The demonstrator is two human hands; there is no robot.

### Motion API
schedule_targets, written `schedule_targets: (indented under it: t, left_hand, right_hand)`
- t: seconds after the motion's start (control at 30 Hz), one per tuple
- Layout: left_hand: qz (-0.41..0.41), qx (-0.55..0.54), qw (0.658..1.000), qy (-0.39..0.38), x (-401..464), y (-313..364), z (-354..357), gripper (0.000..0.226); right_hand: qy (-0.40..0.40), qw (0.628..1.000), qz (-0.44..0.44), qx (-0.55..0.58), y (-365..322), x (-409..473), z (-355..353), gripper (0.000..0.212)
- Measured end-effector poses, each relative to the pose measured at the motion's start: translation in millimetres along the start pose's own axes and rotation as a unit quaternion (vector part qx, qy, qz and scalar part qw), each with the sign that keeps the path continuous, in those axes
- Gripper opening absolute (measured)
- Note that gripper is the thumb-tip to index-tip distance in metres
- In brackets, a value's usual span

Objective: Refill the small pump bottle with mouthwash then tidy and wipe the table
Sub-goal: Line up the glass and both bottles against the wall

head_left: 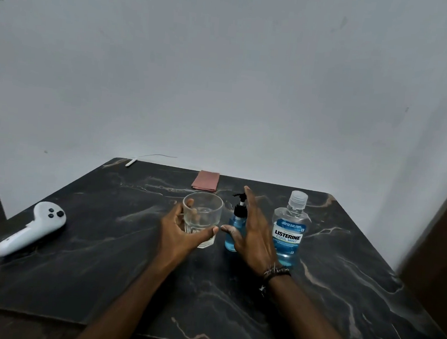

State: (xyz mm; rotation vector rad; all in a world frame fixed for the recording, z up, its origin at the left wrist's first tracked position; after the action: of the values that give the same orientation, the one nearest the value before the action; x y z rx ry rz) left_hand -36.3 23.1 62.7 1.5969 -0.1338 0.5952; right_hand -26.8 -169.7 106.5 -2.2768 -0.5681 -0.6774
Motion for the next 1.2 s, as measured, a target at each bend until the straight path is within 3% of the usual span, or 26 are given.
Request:
schedule_targets:
  t: [0.2,0.53,0.9,1.2]
  left_hand:
    - [-0.005,-0.022,1.000,-0.004,-1.8,-2.8,-2.6,0.092]
    - [0.012,-0.029,0.999,-0.040,-6.0,2.0,-2.3,0.082]
    - [0.033,-0.047,0.982,-0.181,-32.7,25.6,38.4,0.068]
    - [0.032,-0.042,0.974,-0.220,-42.4,31.1,48.6,0.058]
  right_hand:
    - [-0.008,0.998,-0.041,-0.037,-4.6,-3.2,4.8,0.115]
    - [0.010,0.999,-0.048,0.024,-16.5,-10.6,-14.8,0.103]
    - [-0.078,0.991,-0.104,0.042,-51.8,-28.1,-67.7,0.094]
    - [-0.153,0.981,-0.119,0.011,-48.5,-35.9,-62.4,0.086]
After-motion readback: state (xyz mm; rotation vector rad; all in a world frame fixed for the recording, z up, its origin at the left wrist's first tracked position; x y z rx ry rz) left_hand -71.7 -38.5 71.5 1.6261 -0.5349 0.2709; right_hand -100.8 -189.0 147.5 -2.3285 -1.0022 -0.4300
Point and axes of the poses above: each hand's wrist, its own x-axis towards the middle knuckle, its own z-axis out of the palm, y = z × x, the point moved 10 cm from there along x, towards the middle knuckle, and after that the axes turned 2 degrees about -y, right-handed, at the moved point
